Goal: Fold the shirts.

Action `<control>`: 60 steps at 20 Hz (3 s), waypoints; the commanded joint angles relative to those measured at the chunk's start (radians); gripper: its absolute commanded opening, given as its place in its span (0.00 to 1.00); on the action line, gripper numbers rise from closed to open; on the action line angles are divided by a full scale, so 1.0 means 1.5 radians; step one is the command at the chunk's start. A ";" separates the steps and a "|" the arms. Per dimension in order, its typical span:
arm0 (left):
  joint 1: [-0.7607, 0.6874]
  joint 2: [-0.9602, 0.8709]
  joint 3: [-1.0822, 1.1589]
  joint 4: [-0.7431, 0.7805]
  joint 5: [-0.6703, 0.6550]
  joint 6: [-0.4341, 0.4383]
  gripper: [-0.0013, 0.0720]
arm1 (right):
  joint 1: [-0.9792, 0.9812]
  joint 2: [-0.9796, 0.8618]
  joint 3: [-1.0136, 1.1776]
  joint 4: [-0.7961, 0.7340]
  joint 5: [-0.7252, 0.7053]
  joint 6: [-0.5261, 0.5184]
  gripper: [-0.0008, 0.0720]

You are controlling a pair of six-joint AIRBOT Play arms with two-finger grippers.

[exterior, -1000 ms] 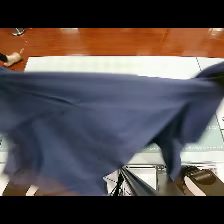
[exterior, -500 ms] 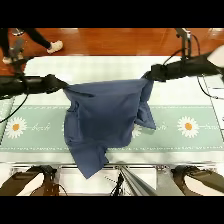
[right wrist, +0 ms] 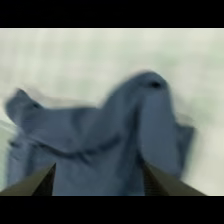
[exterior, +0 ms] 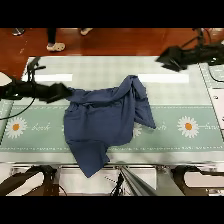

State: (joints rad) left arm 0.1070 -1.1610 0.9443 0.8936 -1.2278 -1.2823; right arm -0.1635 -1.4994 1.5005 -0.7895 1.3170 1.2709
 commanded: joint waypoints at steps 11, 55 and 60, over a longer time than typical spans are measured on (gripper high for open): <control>0.124 0.023 -0.322 -0.007 -0.057 0.000 0.98 | -0.081 0.409 -0.661 -0.086 -0.122 0.002 0.86; 0.063 0.136 0.512 -0.211 0.011 -0.027 0.04 | 0.118 0.225 0.362 -0.200 0.025 0.095 0.04; 0.167 0.235 0.732 0.004 0.019 -0.094 0.04 | 0.118 0.420 0.418 -0.319 -0.011 0.107 0.04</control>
State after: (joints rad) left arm 0.2802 -0.8875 1.8545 0.6971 -1.2171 -1.3525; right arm 0.0132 -1.0122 2.0422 -1.1316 1.3167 1.4010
